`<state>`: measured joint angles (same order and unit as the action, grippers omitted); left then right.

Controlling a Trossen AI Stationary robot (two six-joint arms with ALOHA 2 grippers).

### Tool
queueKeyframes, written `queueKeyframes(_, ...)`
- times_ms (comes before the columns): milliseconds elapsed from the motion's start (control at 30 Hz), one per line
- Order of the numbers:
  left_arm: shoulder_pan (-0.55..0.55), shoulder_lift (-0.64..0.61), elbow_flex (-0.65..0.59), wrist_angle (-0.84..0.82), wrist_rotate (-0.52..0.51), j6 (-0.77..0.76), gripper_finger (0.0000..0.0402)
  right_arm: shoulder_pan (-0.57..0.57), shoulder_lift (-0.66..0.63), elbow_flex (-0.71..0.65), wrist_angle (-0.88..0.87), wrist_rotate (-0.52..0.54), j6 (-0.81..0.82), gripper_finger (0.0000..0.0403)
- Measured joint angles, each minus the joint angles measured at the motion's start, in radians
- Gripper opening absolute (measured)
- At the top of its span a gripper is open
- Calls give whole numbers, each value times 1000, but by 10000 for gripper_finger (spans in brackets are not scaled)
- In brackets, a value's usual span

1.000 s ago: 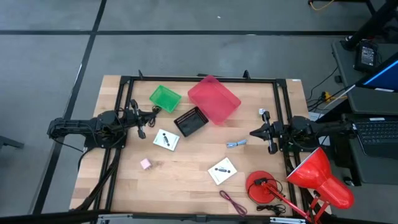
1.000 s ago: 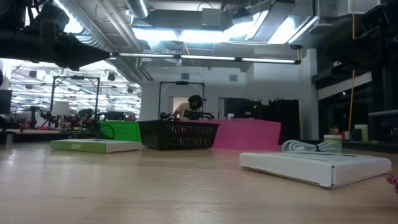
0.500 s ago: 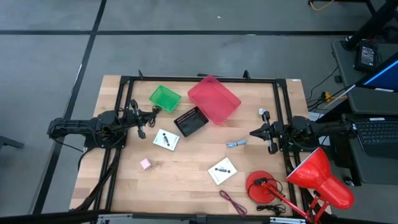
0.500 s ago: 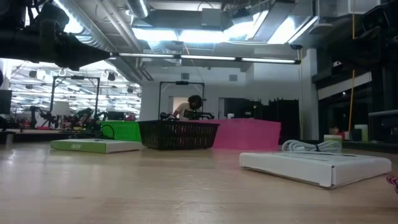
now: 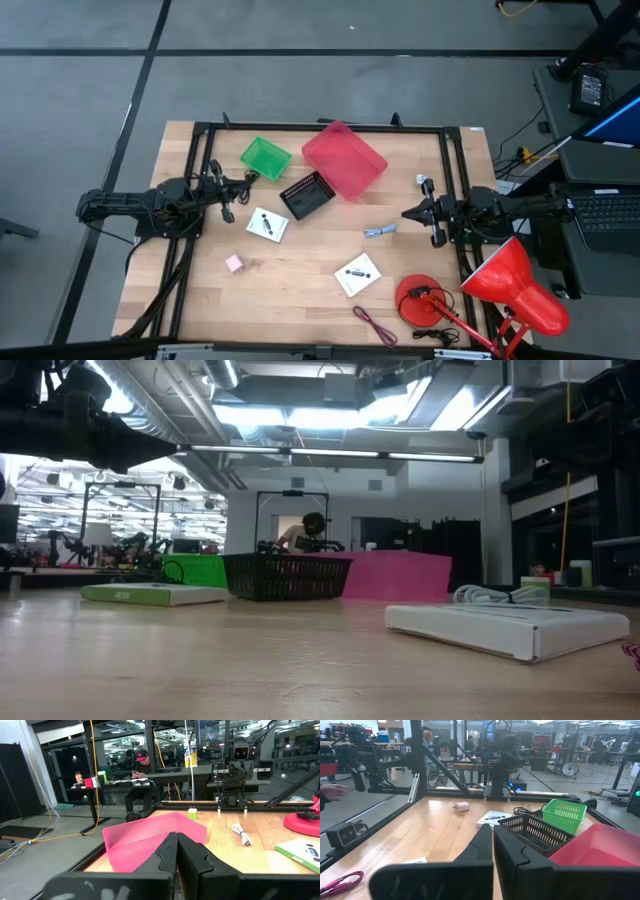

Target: Pick and place items into bin

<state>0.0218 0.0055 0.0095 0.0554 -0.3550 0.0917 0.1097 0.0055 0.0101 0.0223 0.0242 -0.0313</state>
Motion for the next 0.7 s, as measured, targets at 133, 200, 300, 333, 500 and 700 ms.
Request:
queueKeyframes(133,0,0,0,0,0,0,4,0,0,0,0,0,0,0)
queueKeyframes(200,0,0,0,0,0,0,4,0,0,0,0,0,0,0)
queueKeyframes(300,0,0,0,0,0,0,4,0,0,0,0,0,0,0)
queueKeyframes(333,0,0,0,0,0,0,4,0,0,0,0,0,0,0)
queueKeyframes(500,0,0,0,4,-26,63,4,0,0,0,0,0,0,0)
queueKeyframes(700,0,0,0,6,-57,98,4,0,0,0,1,0,4,0)
